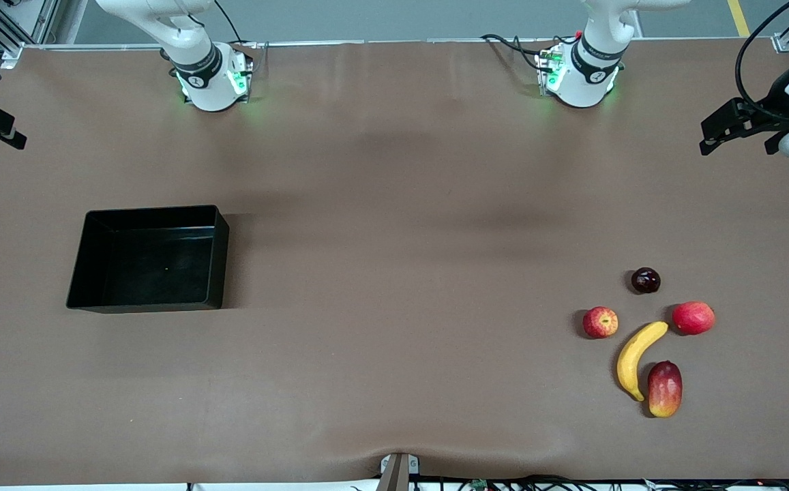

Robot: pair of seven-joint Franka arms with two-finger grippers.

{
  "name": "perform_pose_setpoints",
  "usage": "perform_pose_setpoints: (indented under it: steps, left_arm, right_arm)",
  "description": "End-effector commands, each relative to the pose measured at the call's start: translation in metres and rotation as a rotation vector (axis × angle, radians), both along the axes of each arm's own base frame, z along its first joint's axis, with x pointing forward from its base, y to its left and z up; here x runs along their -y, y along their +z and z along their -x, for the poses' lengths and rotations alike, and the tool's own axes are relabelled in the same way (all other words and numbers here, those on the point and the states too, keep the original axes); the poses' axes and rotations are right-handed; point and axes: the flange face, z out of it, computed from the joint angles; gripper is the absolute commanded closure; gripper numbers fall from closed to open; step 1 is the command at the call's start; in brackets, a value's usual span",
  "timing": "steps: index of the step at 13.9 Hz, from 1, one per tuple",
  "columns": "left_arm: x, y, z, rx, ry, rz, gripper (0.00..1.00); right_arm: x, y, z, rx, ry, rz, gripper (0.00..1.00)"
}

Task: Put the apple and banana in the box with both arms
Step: 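Reach the left gripper to the apple while the right gripper reaches the box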

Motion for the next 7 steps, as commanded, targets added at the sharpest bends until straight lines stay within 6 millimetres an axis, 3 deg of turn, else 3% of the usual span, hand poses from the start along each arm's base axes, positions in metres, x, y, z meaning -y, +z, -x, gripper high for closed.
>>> perform_pose_setpoints:
  steps: [1,3,5,6,7]
  left_arm:
    - [-0.002,0.004,-0.001,-0.007,-0.004,-0.008,0.00]
    - [-0.003,0.003,-0.002,-0.010,0.002,-0.009,0.00]
    - [0.000,-0.010,-0.015,-0.030,0.004,-0.010,0.00]
    - [0.000,-0.018,-0.025,-0.039,0.001,-0.011,0.00]
    - [0.001,-0.031,-0.038,-0.056,-0.006,-0.013,0.00]
  right_arm:
    - [0.001,0.009,-0.005,0.006,0.001,0.005,0.00]
    - [0.003,0.006,-0.007,0.003,-0.003,0.004,0.00]
    - [0.003,-0.013,-0.022,-0.035,-0.003,0.014,0.00]
    - [0.007,-0.019,-0.026,-0.049,-0.011,0.025,0.00]
    - [0.025,-0.033,-0.032,-0.073,-0.038,0.022,0.00]
